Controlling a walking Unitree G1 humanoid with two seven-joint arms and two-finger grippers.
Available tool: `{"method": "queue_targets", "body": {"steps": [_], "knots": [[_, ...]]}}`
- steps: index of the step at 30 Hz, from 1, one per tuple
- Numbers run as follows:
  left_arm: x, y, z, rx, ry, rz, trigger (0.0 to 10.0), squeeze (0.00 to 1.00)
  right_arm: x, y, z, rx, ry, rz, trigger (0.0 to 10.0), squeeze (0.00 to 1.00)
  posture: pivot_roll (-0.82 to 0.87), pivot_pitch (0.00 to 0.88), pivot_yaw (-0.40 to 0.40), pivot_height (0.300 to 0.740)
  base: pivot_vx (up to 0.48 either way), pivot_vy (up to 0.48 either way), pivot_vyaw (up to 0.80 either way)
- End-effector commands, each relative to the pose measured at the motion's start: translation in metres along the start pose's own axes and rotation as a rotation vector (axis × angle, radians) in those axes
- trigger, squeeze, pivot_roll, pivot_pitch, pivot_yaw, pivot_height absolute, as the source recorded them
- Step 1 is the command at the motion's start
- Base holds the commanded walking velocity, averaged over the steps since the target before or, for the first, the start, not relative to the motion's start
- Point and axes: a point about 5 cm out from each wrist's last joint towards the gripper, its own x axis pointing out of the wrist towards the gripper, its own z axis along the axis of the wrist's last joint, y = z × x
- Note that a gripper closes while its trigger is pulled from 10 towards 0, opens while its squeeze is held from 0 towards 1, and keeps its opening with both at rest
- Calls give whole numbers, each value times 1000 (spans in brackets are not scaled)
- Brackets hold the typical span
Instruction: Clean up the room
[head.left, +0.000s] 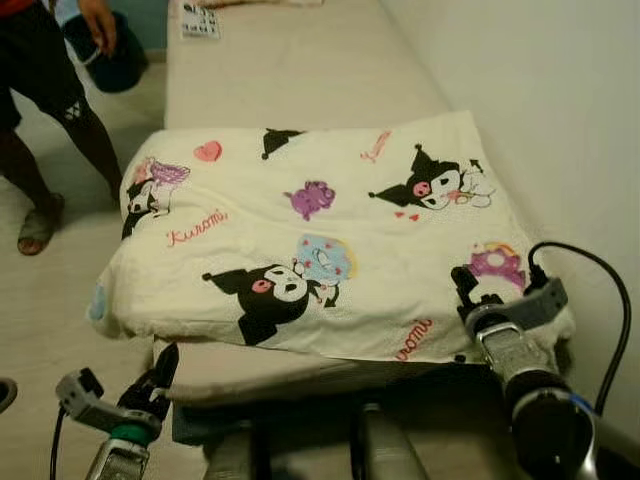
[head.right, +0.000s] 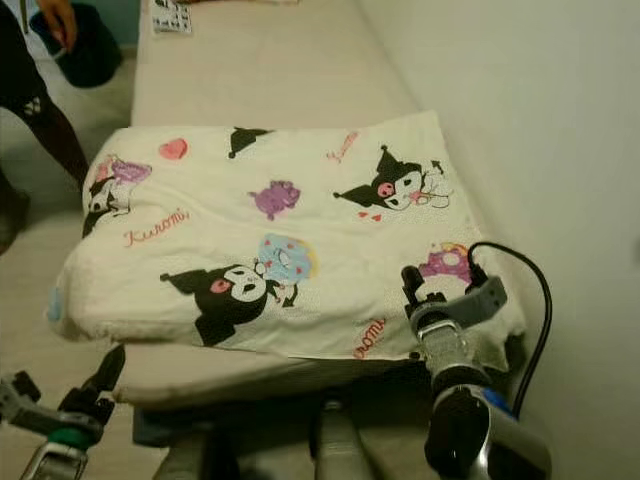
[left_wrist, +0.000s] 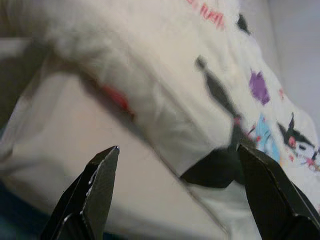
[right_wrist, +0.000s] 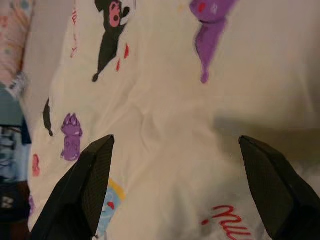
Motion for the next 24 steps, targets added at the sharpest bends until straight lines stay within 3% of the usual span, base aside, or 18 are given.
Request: {"method": "queue_targets", "body": {"steps": [1,9,14,19,24], "knots": [[-6,4,-4,-23,9,5,10000,0,-1,-2,-1,27,-1,2,10000,0,-115,121,42,610,0,0,0],[3,-10,6,-43,-19,-133,10000,0,7,25,13,104,-79,94,10000,0,-101,139,50,576,0,0,0],[6,-17,11,-50,-43,-186,10000,0,7,25,13,77,-78,93,10000,0,-94,160,54,576,0,0,0],[7,-24,14,-39,-48,-245,10000,0,5,13,12,27,-74,-22,10000,0,-77,184,57,576,0,0,0],[3,-28,19,-34,-56,-277,10000,0,5,11,13,48,-88,-40,10000,0,-66,213,66,576,0,0,0]]}}
